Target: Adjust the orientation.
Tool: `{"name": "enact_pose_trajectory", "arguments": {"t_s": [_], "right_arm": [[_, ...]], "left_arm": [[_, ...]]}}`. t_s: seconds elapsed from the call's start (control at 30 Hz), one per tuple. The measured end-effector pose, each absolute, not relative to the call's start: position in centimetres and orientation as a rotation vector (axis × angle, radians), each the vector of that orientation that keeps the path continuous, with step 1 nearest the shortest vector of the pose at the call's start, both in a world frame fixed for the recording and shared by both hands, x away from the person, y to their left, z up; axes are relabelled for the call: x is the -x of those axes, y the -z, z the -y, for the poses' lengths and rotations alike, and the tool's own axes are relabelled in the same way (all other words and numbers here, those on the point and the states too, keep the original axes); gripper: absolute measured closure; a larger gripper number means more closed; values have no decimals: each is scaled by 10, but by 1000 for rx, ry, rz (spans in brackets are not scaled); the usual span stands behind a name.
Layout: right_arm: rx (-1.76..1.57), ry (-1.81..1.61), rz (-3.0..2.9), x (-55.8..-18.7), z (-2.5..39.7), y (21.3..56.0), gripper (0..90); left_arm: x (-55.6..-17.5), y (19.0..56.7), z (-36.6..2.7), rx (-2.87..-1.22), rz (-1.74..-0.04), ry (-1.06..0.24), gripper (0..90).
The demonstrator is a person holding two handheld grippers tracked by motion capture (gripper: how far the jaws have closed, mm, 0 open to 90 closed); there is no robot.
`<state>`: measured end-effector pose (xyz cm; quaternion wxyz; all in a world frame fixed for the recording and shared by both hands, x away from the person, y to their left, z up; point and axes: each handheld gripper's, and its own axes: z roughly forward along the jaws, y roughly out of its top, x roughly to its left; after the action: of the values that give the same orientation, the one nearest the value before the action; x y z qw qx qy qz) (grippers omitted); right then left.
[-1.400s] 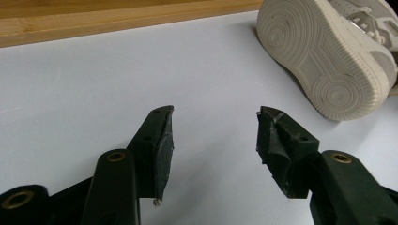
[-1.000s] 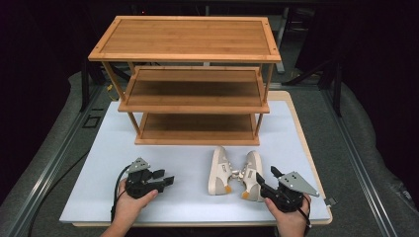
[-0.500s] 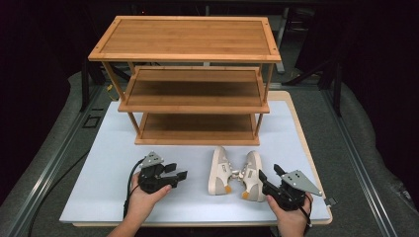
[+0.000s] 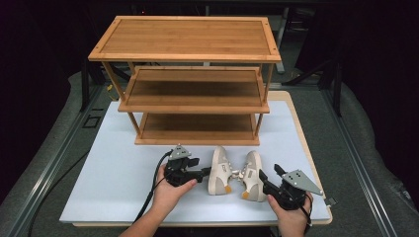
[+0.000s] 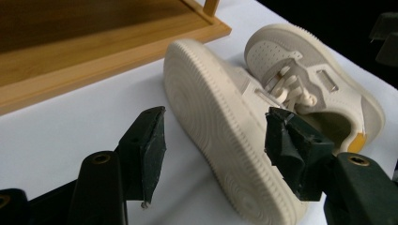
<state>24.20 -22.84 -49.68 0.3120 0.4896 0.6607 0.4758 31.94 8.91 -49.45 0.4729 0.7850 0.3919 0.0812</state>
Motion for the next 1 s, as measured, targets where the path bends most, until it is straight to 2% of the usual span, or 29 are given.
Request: {"name": "enact_pose_trajectory", "arguments": {"t_s": [0.3,1.0], "right_arm": [[-1294,-1260,-1740,-242,230,496,421],[-1307,-1283,-1710,-242,232,495,417]], "left_arm": [[-324,502,-69,-1969,-949,-223,349],[-322,507,-89,-1952,-978,-221,356]]}}
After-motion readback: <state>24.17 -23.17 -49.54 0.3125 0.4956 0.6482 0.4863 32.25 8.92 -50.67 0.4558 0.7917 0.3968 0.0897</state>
